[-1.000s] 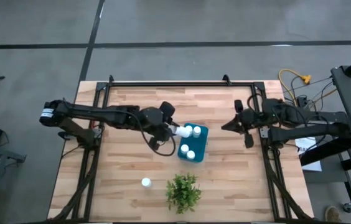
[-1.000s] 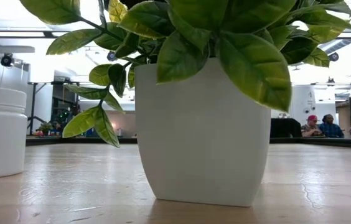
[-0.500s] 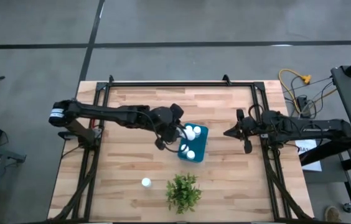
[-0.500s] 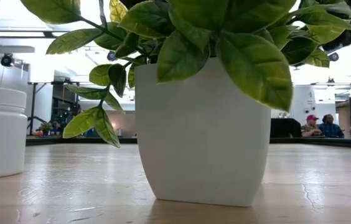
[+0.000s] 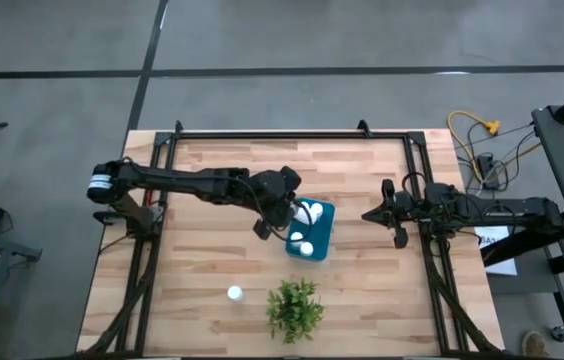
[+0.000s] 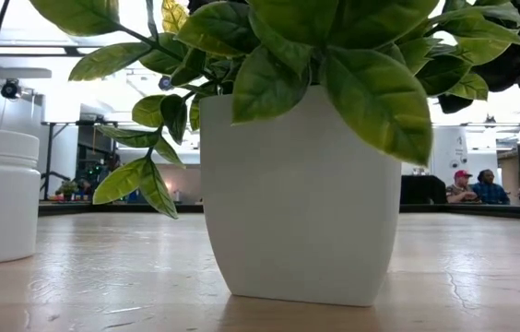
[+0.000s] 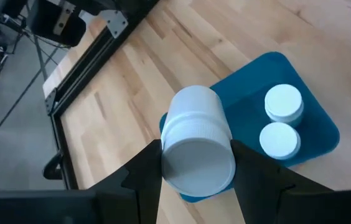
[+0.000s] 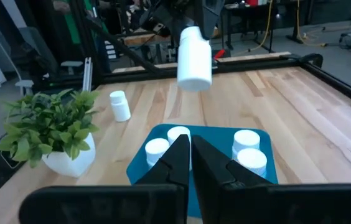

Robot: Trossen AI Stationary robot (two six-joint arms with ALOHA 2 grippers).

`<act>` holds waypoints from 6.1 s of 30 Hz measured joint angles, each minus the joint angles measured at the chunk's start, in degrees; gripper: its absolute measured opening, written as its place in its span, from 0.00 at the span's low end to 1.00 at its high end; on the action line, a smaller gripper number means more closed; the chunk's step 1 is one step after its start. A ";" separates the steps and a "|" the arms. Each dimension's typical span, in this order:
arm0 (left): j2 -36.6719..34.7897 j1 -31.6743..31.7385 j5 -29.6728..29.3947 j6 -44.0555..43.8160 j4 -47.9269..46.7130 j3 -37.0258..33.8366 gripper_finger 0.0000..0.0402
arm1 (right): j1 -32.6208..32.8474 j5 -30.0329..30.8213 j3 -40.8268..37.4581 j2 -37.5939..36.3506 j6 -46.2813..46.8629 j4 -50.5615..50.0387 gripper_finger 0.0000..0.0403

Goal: Pick and place pill bottles into a basket
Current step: Put the white pill bottle into the blue bin

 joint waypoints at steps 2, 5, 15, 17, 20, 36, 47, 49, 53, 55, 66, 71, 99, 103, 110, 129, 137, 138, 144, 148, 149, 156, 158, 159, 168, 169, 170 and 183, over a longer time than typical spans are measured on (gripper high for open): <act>0.33 0.27 1.17 0.03 0.08 0.02 0.36 | 0.00 -0.02 -0.26 -0.08 -0.01 0.07 0.02; 1.63 0.88 1.58 0.04 -1.70 1.17 0.36 | 0.00 -0.02 -0.48 -0.01 0.01 -0.04 0.02; 10.68 2.41 1.75 2.83 -11.68 13.08 0.36 | -0.02 -0.04 -0.71 0.03 0.47 -0.02 0.02; 12.67 2.39 1.92 3.11 -15.70 16.53 0.36 | -0.01 -0.16 -0.71 0.03 0.47 -0.03 0.02; 16.21 2.43 1.98 3.32 -20.55 21.07 0.36 | 0.00 -0.15 -0.80 0.03 0.41 -0.05 0.02; 26.71 2.43 1.99 4.63 -33.46 33.68 0.36 | -0.02 -0.15 -1.46 0.43 -1.05 -0.53 0.02; 27.26 2.54 1.86 4.60 -35.09 33.62 0.36 | -0.02 -0.15 -1.58 0.73 -1.71 -0.50 0.02; 27.26 2.54 1.86 4.52 -35.13 33.62 0.36 | -0.02 -0.15 -1.58 0.73 -1.71 -0.50 0.02; 27.25 2.56 1.86 4.52 -35.12 33.39 0.36 | -0.02 -0.15 -1.58 0.75 -1.35 -0.50 0.02; 27.23 2.59 1.88 4.50 -34.98 32.98 0.36 | -0.02 -0.15 -1.58 0.75 -1.25 -0.50 0.02; 27.23 2.76 1.90 4.49 -34.25 32.61 0.36 | -0.02 -0.15 -1.58 0.75 -1.27 -0.50 0.02; 28.01 2.76 2.05 5.58 -31.24 32.60 0.36 | -0.02 -0.15 -1.58 0.77 -1.27 -0.48 0.02; 30.91 1.56 7.00 7.10 -30.29 39.54 0.36 | -0.02 0.02 -1.98 0.84 -0.79 -0.96 0.02; 30.93 1.62 7.04 7.42 -29.72 38.85 0.36 | -0.02 0.02 -2.00 0.84 -0.75 -0.98 0.02; 30.93 1.62 7.01 7.91 -26.28 39.15 0.36 | -0.02 0.02 -2.02 0.79 -0.75 -0.96 0.02; 30.99 2.15 7.36 5.73 -25.88 35.42 0.36 | -0.02 0.02 -2.02 0.79 -0.70 -0.94 0.02; 30.99 2.41 7.42 4.71 -21.54 31.81 0.36 | -0.02 0.02 -2.02 0.79 -0.62 -0.92 0.02; 30.99 2.41 7.43 4.70 -21.11 31.63 0.36 | -0.02 0.02 -2.02 0.79 -0.62 -0.94 0.02; 30.99 2.77 8.48 4.52 -16.86 31.63 0.36 | -0.02 0.00 -2.02 0.79 -0.62 -0.94 0.02; 30.99 3.12 9.96 4.50 -16.37 31.63 0.36 | -0.02 -0.02 -2.02 0.79 -0.62 -0.94 0.02; 30.99 3.17 9.98 4.50 -16.49 31.60 0.36 | -0.02 -0.02 -2.02 0.79 -0.62 -0.94 0.02; 30.99 3.93 9.94 4.36 -16.54 30.60 0.36 | -0.02 -0.09 -2.02 0.79 -0.62 -0.98 0.02; 30.99 3.98 9.89 4.35 -16.34 29.61 0.36 | -0.02 -0.13 -2.02 0.79 -0.62 -1.05 0.02; 30.99 3.98 9.76 4.33 -16.31 29.09 0.36 | -0.02 -0.13 -2.02 0.79 -0.64 -1.17 0.02; 30.99 3.92 9.31 3.17 -16.46 28.11 0.36 | -0.02 -0.13 -2.02 0.79 -0.84 -1.39 0.02; 30.99 3.92 9.02 3.13 -16.51 28.11 0.36 | -0.02 -0.13 -2.02 0.81 -0.84 -1.39 0.02; 30.99 3.91 8.87 3.12 -16.57 28.11 0.36 | -0.02 -0.13 -2.02 0.81 -0.84 -1.38 0.02; 31.89 3.68 5.90 2.94 -17.55 29.42 0.36 | -0.02 0.00 -2.02 0.82 -0.91 -1.26 0.02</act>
